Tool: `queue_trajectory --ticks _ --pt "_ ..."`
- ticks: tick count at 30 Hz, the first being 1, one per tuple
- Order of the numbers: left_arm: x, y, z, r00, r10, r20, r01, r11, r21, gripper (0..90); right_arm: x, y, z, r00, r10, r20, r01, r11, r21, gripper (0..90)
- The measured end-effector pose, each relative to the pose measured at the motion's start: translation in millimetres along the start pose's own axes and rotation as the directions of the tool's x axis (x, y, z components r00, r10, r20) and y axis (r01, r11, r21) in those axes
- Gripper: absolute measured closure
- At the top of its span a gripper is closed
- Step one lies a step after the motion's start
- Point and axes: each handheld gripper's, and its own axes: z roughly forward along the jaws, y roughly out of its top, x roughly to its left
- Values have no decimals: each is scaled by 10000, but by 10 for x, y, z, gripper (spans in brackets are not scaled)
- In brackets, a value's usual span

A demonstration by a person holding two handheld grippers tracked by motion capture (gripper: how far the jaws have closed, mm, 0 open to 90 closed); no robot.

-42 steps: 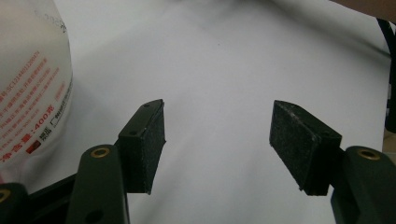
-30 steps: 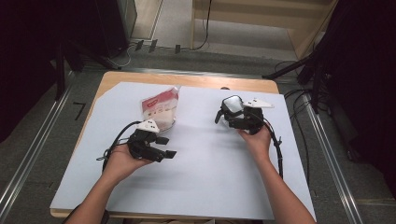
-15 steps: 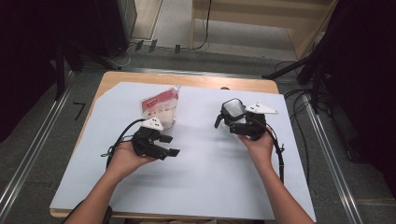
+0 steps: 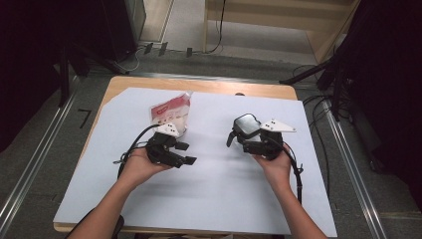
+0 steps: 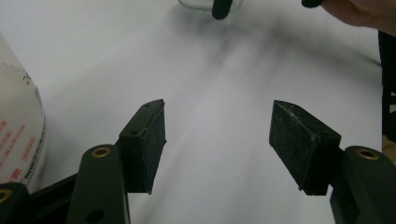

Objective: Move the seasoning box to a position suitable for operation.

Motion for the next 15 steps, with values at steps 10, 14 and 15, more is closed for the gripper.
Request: queue_trajectory --ticks 10,14,15 --pt "48 21 -2 10000 -9 -57 10 10000 19 375 245 -146 -4 9990 -198 -393 210 9993 297 159" --pt "37 23 -9 10000 48 -55 -48 10000 42 375 345 -205 -28 9983 -177 -557 193 9994 275 159" --pt "34 24 -11 10000 44 -39 -43 10000 32 375 345 -205 -28 9983 -177 -557 193 9994 275 159"
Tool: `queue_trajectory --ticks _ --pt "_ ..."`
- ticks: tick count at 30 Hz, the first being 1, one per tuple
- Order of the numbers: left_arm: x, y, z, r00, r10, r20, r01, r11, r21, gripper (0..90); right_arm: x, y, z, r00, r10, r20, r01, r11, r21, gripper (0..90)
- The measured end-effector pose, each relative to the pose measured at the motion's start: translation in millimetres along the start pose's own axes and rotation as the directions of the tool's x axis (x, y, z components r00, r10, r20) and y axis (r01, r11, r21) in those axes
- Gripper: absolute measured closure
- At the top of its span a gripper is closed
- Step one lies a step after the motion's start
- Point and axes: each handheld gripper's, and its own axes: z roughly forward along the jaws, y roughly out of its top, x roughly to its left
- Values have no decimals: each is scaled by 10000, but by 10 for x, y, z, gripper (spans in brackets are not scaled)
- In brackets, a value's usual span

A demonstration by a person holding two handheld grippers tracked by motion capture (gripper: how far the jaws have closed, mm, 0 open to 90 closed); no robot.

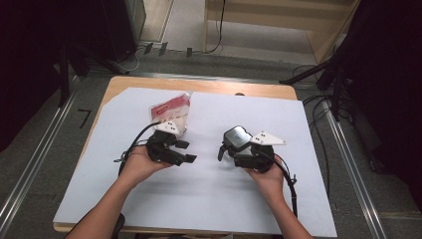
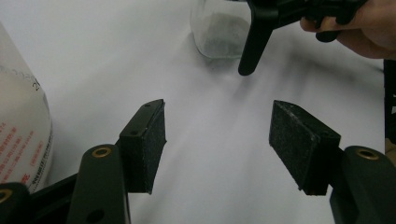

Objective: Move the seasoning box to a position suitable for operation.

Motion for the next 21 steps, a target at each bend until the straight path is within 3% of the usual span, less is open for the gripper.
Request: queue_trajectory --ticks 8,13,18,21 --pt "2 8 20 10000 25 2 -25 9999 -111 374 156 -97 29 9998 -113 -180 116 9997 195 158" --pt "-2 7 25 10000 54 14 -54 10000 -80 374 232 -154 38 9982 -596 90 596 9982 -76 158" --pt "-14 13 35 10000 81 24 -81 10000 -35 374 256 -200 16 9989 -415 203 417 9991 -98 157" --pt "-27 21 50 9998 209 28 -209 9998 54 375 275 -205 7 9979 -601 242 600 9982 35 152"
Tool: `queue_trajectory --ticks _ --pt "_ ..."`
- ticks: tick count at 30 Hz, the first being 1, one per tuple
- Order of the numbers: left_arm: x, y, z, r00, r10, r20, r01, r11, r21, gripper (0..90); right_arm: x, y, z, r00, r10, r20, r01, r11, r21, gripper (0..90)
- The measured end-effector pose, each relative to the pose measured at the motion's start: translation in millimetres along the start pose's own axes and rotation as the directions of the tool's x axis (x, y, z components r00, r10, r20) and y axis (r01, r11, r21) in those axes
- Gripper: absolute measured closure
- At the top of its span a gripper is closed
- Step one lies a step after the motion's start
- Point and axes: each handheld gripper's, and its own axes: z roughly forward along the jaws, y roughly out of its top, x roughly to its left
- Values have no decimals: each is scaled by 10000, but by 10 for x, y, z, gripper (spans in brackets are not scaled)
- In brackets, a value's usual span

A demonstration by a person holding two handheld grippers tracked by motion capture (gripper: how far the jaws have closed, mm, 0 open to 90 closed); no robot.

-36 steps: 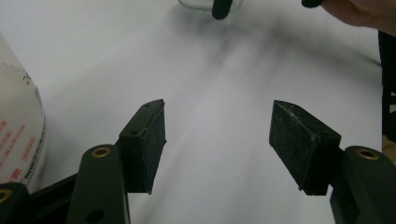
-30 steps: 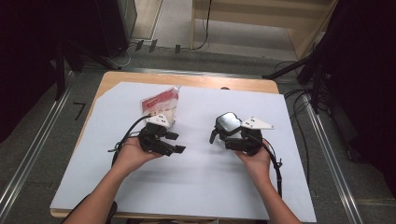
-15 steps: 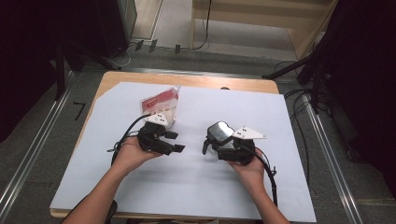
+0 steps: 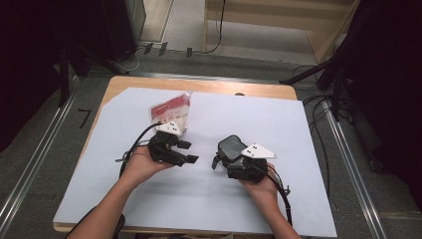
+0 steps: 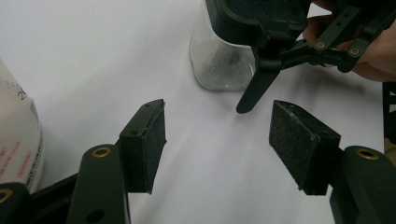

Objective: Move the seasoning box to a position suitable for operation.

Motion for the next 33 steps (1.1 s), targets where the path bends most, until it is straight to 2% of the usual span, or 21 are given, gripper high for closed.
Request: queue_trajectory --ticks 2,9,12,15,17,18,20,24,25,26,27,29,30,31,32,33 --pt "-5 4 9 10000 -23 23 23 10000 -3 374 -19 4 -3 9995 262 -180 -262 9997 36 146" --pt "-18 11 -14 9999 3 161 1 9997 -261 376 -18 42 -55 9995 175 -248 -166 9992 377 127" --pt "-26 14 -17 9999 69 89 -68 9999 -101 374 -29 61 -116 9982 464 -366 -443 9975 559 127" --pt "-23 27 -16 9997 43 220 -40 9999 -119 373 -54 73 -188 9969 584 -522 -553 9967 596 135" --pt "-27 44 -15 9979 -197 621 201 9998 -51 405 -46 66 -265 9958 693 -604 -650 9954 703 135" --pt "-55 70 -19 9984 7 559 -7 10000 -4 406 -49 63 -289 9949 766 -653 -718 9947 733 137" --pt "-63 82 -21 9986 157 502 -156 9999 -9 401 -60 62 -342 9931 876 -782 -813 9934 806 140" --pt "-69 130 -19 9981 301 531 -304 9995 49 418 -88 78 -438 9918 999 -794 -926 9915 915 149" --pt "-75 145 -15 9977 347 574 -349 9994 35 450 -100 81 -460 9903 1078 -877 -997 9907 920 169" --pt "-79 167 -17 9974 447 572 -455 9989 135 479 -149 91 -515 9833 1280 -1296 -1161 9886 956 240" --pt "-85 181 -14 9971 517 560 -523 9986 100 486 -169 96 -527 9814 1302 -1411 -1172 9884 968 265" --pt "-91 228 -13 9964 634 562 -640 9979 86 506 -186 108 -549 9835 1313 -1244 -1198 9881 963 293" --pt "-89 263 -15 9966 657 502 -662 9978 91 568 -240 137 -592 9862 1218 -1117 -1136 9905 773 387" --pt "-85 284 -17 9965 679 494 -686 9976 119 568 -240 137 -592 9862 1218 -1117 -1136 9905 773 387" --pt "-74 317 -16 9964 579 618 -584 9983 66 616 -255 147 -602 9871 1241 -1009 -1171 9905 724 415" --pt "-67 335 -15 9965 489 676 -492 9988 35 724 -303 163 -619 9868 1278 -999 -1216 9904 659 501"
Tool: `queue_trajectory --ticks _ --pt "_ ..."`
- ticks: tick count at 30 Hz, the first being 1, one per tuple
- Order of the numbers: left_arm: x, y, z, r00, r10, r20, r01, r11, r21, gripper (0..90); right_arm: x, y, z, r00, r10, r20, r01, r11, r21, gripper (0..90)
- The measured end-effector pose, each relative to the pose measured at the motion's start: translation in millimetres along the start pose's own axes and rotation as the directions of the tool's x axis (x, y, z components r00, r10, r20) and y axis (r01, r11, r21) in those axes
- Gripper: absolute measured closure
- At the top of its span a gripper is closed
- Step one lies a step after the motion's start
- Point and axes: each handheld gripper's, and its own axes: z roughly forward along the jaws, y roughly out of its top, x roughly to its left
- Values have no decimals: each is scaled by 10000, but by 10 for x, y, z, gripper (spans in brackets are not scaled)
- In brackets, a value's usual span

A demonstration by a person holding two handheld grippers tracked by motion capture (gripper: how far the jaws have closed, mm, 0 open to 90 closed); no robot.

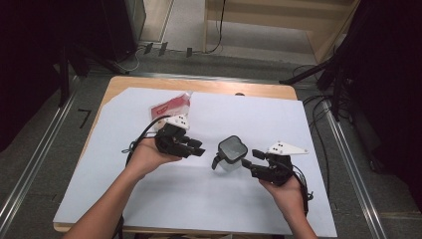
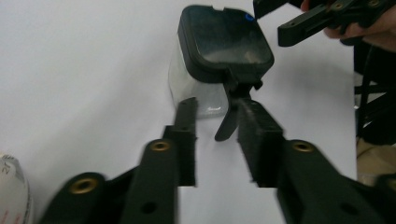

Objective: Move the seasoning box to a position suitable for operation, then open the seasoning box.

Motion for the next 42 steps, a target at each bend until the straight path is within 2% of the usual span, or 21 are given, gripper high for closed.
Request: queue_trajectory --ticks 1,2,3,5,6,9,10,11,12,13,14,16,19,20,22,26,31,37,42 --pt "11 24 2 9999 -87 101 87 10000 -4 724 0 0 0 10000 0 0 0 10000 0 501" --pt "20 44 9 9999 -99 58 99 9999 64 755 -18 3 -5 10000 61 13 -61 10000 -16 539" --pt "43 60 36 9999 -103 81 102 9999 130 826 -52 -5 -4 9997 232 7 -232 9997 76 610" --pt "56 60 56 9999 -140 50 140 9999 47 849 -66 -8 7 9998 207 27 -208 9996 184 633" --pt "60 59 66 9999 -133 92 132 9999 107 900 -70 -13 20 9999 148 28 -149 9993 356 674" --pt "58 44 125 9996 -266 118 262 9992 316 900 -52 -13 43 9998 -5 -181 17 9980 639 786" --pt "48 14 167 9994 -322 125 318 9989 355 900 -32 -11 52 9993 -183 -323 205 9975 682 858" --pt "48 14 167 9994 -322 125 318 9989 355 900 -32 -11 52 9993 -183 -323 205 9975 682 858" --pt "41 0 186 9994 -350 72 347 9983 470 900 -21 -8 52 9992 -112 -381 140 9971 743 900" --pt "40 -19 217 9994 -339 111 334 9985 426 900 -14 -6 59 9989 -117 -445 149 9973 718 900" --pt "40 -18 228 9997 -234 24 232 9973 698 900 -9 -3 65 9987 -84 -500 124 9968 794 900" --pt "37 -20 264 9994 -254 217 242 9982 553 900 -3 -7 90 9985 -26 -550 78 9954 959 900" --pt "30 -12 308 9992 -262 294 245 9982 547 900 -4 -15 97 9985 45 -553 8 9954 961 900" --pt "27 -9 326 9996 -211 190 197 9974 699 900 -3 -17 99 9985 104 -544 -50 9950 994 900" --pt "29 -17 360 9996 -215 198 201 9974 695 900 -20 -17 94 9987 145 -497 -96 9953 965 900" --pt "51 -32 418 9992 -266 288 248 9977 629 900 -65 -15 82 9984 398 -399 -360 9951 922 900" --pt "51 -43 501 9986 -325 407 291 9962 824 900 -103 -10 86 9976 553 -406 -514 9945 909 900" --pt "32 -30 545 9988 -263 409 227 9960 861 900 -167 -11 106 9953 862 -450 -815 9918 982 900" --pt "16 -28 569 9985 -270 467 235 9970 734 900 -186 -4 121 9957 836 -406 -791 9917 1013 900"
